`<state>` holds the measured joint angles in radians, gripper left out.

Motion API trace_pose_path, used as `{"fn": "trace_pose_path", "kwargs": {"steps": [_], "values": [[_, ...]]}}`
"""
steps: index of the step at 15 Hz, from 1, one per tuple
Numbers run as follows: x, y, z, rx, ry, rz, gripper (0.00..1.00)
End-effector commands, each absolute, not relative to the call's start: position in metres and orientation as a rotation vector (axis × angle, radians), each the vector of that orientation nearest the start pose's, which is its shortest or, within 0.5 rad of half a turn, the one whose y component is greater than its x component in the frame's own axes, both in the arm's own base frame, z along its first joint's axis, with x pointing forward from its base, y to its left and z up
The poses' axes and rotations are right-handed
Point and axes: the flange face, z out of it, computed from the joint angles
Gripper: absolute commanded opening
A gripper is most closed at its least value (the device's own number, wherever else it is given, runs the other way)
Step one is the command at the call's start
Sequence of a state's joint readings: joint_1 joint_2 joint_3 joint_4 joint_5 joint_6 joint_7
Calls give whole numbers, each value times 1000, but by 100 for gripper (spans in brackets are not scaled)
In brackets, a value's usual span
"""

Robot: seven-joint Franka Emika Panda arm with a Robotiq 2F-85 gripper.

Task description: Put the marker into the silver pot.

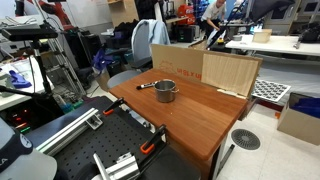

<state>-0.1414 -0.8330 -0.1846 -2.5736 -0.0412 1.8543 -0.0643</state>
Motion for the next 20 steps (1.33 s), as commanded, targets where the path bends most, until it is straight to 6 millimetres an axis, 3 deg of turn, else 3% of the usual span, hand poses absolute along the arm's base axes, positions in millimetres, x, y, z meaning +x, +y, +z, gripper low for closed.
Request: {"fn": "trace_pose_path", "kwargs": {"steps": [1, 11, 16, 20], "values": [[316, -86, 505, -3033, 368, -93, 100], [388, 27, 399, -3135, 629, 138, 100], [413, 62, 345, -3152, 719, 131, 100], [432, 86, 313, -3185, 763, 23, 100]]}}
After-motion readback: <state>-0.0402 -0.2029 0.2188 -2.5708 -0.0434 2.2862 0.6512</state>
